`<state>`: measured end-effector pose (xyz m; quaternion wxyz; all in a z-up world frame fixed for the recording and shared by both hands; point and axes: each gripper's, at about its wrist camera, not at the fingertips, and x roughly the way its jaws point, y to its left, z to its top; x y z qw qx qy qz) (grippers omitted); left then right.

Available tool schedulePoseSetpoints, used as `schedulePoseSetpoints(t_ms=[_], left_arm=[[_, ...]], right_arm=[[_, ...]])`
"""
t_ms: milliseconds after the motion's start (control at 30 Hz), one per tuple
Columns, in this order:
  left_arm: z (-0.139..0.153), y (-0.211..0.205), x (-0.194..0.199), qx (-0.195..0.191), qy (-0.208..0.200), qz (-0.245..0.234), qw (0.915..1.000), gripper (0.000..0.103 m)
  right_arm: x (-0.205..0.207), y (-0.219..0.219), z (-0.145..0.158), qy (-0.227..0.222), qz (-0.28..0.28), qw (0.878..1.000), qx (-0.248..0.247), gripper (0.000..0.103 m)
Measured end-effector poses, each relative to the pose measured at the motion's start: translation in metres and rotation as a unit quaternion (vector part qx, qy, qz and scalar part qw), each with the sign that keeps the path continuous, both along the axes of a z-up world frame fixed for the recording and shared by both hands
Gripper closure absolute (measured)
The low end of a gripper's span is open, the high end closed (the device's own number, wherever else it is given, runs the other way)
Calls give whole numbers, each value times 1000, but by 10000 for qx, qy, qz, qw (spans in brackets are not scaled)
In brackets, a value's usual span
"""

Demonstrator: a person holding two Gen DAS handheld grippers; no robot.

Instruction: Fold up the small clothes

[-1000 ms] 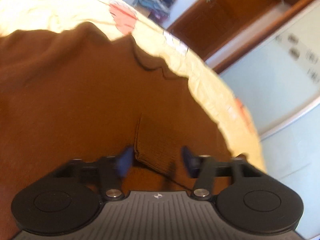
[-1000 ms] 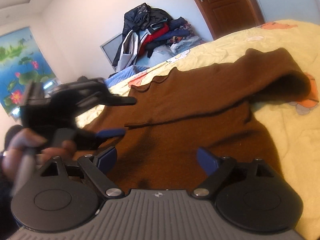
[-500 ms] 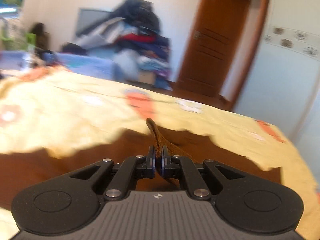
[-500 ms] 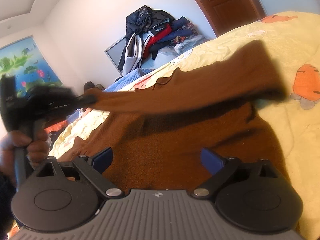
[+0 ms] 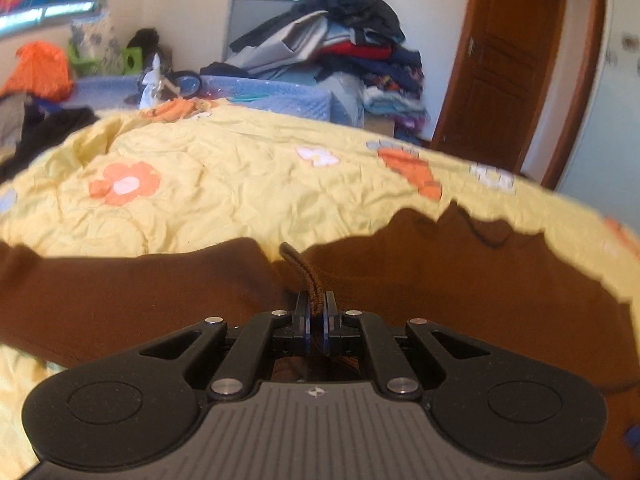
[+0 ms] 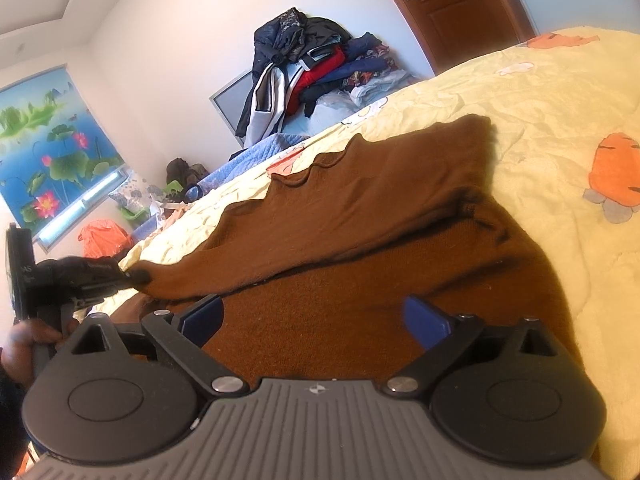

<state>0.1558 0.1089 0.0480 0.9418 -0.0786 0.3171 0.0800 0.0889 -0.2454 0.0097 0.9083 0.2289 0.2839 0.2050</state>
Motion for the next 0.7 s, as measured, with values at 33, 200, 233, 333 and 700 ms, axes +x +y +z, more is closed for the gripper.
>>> schedulePoseSetpoints(t_ms=[33, 200, 233, 333, 700], left_arm=[[-1, -3, 0, 153, 67, -13, 9999, 97], [28, -10, -42, 497, -529, 436, 9964, 86], [35, -14, -53, 460, -895, 374, 9942, 68], [37, -34, -48, 231, -1161, -233, 9927, 6], [-34, -44, 13, 19, 102, -848, 9963, 10]], right_arm=[[0, 0, 0, 0, 3, 10000, -11, 6], [8, -4, 18, 187, -25, 9996, -186, 6], [13, -9, 29, 98, -115, 9998, -101, 4], [48, -19, 58, -341, -391, 9985, -170, 0], [155, 16, -4, 146, -274, 9604, -2768, 0]])
